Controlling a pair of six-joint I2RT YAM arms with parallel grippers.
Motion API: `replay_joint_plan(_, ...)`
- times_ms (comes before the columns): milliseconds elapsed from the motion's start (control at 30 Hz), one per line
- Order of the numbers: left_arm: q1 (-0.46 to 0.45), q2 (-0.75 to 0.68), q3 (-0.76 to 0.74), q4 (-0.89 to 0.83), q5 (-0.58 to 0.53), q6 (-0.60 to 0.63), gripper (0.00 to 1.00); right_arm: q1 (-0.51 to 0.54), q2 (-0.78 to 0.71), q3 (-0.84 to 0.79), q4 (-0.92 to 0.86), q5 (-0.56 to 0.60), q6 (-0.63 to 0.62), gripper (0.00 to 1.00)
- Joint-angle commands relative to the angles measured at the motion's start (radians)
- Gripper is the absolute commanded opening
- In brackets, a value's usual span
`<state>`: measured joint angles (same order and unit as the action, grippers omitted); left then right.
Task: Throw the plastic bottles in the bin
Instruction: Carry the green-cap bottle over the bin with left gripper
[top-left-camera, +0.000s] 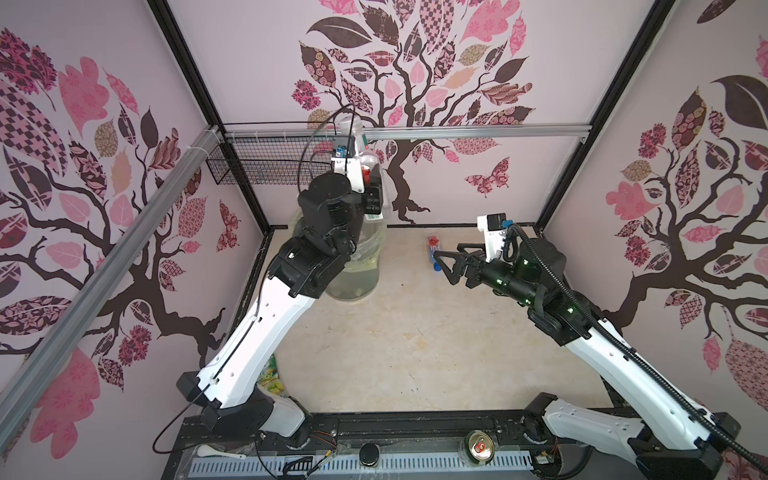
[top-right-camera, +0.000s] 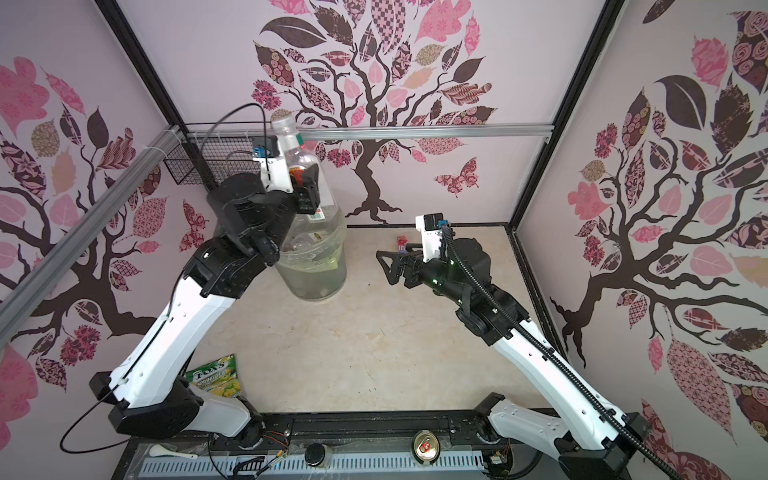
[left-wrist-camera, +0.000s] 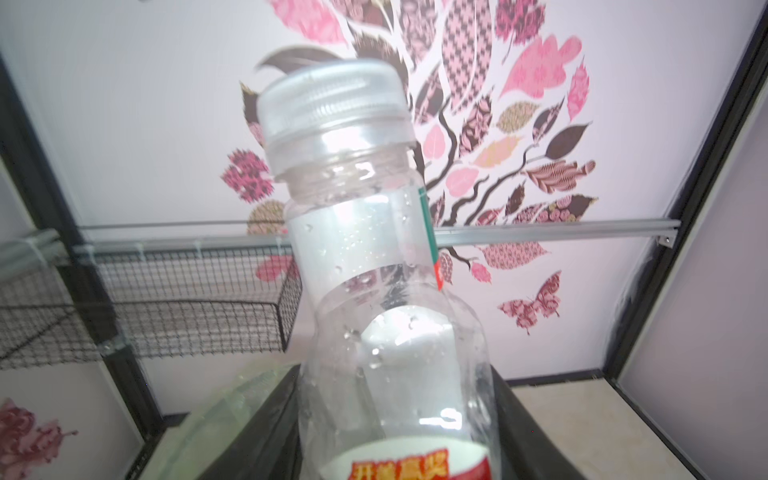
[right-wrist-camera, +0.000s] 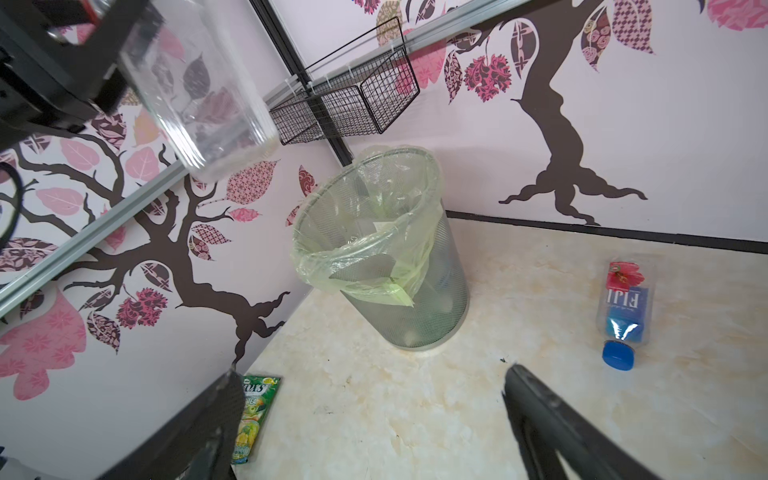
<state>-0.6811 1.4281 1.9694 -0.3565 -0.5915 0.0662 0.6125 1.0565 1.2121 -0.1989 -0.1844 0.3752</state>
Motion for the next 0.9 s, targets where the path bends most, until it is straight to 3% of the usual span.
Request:
replay_joint_plan(0, 0.003, -0.039, 0.072, 0.195, -0.062, 0.166, 0.59, 0.003, 0.007, 0.007, 0.012, -0.028, 0.022, 1.0)
replay_joint_plan(167, 0.112, 0.017, 0.127, 0.143, 0.016, 0.078, 0.6, 0.002, 0.015, -0.032, 0.044, -0.039, 0.039, 1.0)
replay_joint_plan(400, 0.285, 0.111, -0.094, 0.082, 0.059, -0.094, 0.65, 0.003, 0.025, -0.035, 0.038, -0.055, 0.036, 1.0)
replay_joint_plan(467, 0.298, 0.125, -0.162, 0.065, 0.07, -0.143, 0.72, 0.002, 0.022, -0.033, 0.027, -0.051, 0.023, 1.0)
replay_joint_plan(533, 0.303, 0.142, -0.216, 0.047, 0.099, -0.168, 0.86, 0.002, 0.02, -0.032, 0.019, -0.05, 0.015, 1.0)
replay_joint_plan(633, 0.301, 0.165, -0.205, -0.068, 0.063, -0.2, 0.98, 0.004, 0.017, -0.042, 0.018, -0.061, 0.013, 1.0)
replay_joint_plan(867, 0.295, 0.038, -0.304, -0.018, 0.11, -0.236, 0.98, 0.004, 0.016, -0.099, 0.069, -0.074, 0.042, 1.0)
